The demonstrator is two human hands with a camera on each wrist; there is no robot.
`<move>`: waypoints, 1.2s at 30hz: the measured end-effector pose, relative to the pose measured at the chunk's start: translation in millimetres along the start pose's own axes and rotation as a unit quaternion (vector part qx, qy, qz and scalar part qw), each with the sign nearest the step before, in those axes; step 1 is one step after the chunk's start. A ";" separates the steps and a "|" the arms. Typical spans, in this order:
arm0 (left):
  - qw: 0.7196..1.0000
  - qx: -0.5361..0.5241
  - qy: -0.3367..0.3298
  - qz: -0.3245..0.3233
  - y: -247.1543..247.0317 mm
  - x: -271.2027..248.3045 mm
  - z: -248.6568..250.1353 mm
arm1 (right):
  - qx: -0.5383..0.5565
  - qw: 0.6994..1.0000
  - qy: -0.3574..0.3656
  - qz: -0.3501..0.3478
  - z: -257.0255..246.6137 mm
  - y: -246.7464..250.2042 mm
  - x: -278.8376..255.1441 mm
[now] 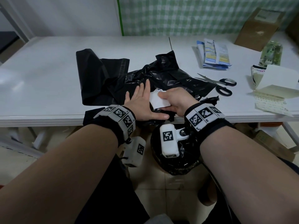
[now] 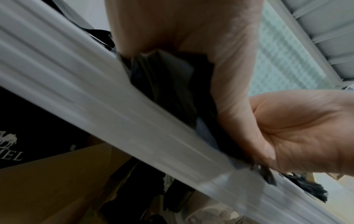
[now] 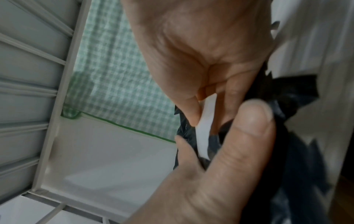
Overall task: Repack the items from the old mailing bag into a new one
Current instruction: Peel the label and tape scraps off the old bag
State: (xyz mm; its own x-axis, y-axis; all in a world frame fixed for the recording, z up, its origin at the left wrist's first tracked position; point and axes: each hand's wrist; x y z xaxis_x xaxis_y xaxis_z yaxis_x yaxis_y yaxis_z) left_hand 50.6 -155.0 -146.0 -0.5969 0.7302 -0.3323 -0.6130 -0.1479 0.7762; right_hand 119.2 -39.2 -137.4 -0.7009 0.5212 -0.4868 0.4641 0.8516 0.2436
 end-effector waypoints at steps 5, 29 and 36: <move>1.000 0.018 0.001 -0.003 0.4 -1.5 1.1 | 0.009 1.000 -0.005 0.007 -0.5 5.3 1.9; 1.000 -0.016 0.005 0.001 21.3 3.7 19.0 | -0.180 0.981 0.069 0.036 0.2 9.0 -15.5; 0.988 -0.119 -0.086 0.051 0.4 4.6 21.9 | -0.143 0.988 0.027 0.048 -3.2 0.1 -15.3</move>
State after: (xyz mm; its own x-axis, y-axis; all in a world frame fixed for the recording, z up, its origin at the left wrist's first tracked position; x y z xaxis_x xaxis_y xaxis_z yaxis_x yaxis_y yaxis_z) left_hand 58.8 -137.1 -135.5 -0.5777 0.8032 -0.1457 -0.6698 -0.3644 0.6469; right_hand 128.2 -47.0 -127.2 -0.6932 0.5956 -0.4058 0.3632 0.7750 0.5171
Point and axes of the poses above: each hand's wrist, its own x-axis towards the middle knuckle, its own y-axis out of the back of the hand, z = x × y, and after that the axes turned 13 degrees about -x, right-handed
